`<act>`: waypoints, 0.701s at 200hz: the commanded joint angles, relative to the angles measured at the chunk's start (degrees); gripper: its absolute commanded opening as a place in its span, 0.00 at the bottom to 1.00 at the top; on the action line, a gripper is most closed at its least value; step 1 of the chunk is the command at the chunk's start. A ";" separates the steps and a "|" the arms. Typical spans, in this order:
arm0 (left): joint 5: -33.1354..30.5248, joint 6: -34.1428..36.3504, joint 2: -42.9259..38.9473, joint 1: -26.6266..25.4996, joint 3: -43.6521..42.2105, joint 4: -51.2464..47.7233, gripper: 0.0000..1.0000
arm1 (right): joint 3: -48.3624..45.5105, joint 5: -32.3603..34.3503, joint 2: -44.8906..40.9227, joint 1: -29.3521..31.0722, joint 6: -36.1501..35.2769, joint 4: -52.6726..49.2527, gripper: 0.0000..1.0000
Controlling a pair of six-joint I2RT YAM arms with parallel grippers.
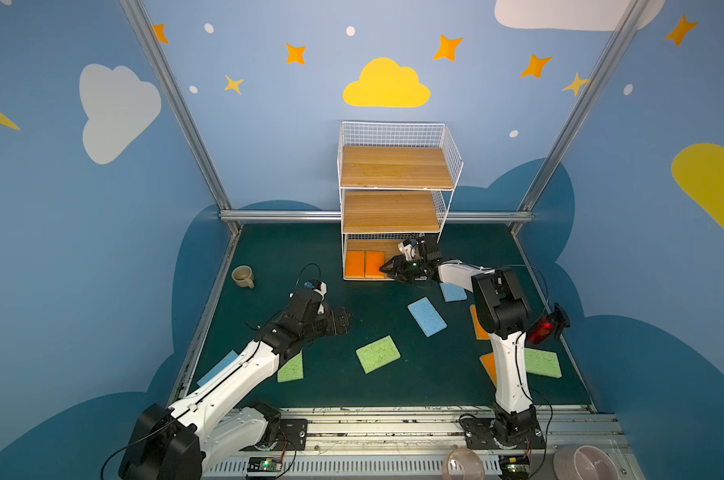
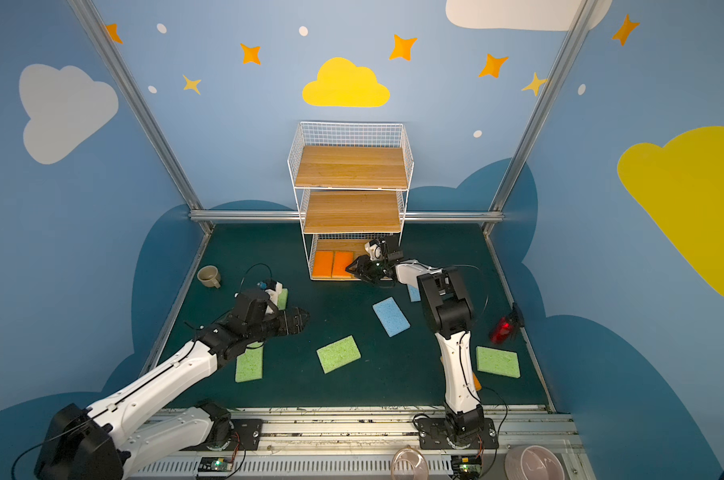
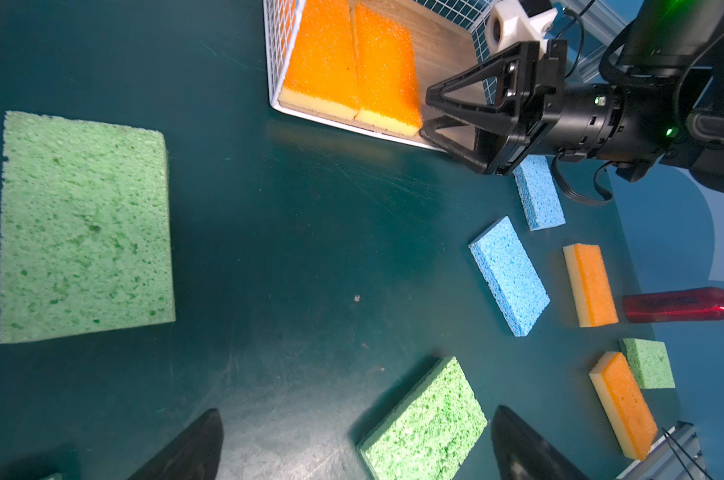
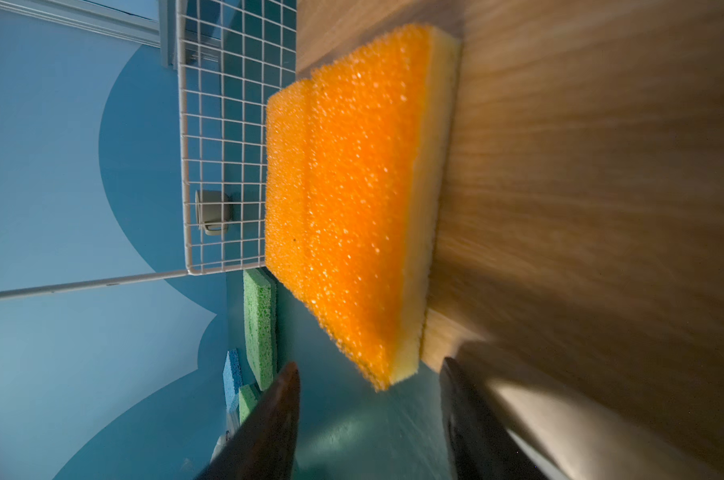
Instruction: Place and organize the cleaning sponges onto the shelf
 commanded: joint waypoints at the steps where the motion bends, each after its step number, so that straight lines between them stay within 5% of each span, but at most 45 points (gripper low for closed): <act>1: -2.01 1.52 -0.48 -1.59 2.06 -3.21 1.00 | -3.38 1.67 -6.27 -0.98 -0.81 0.14 0.57; 44: -3.48 1.07 0.42 -5.84 2.64 -3.29 0.97 | -10.51 2.18 -16.53 -0.15 -0.35 -2.09 0.62; 92: -6.54 1.53 7.95 -13.37 6.72 -0.65 0.92 | -16.69 10.09 -31.28 -0.39 -7.18 -22.64 0.70; 140: -3.18 1.17 16.07 -13.72 9.53 5.36 0.92 | -19.43 11.88 -39.78 -2.68 -12.10 -32.90 0.74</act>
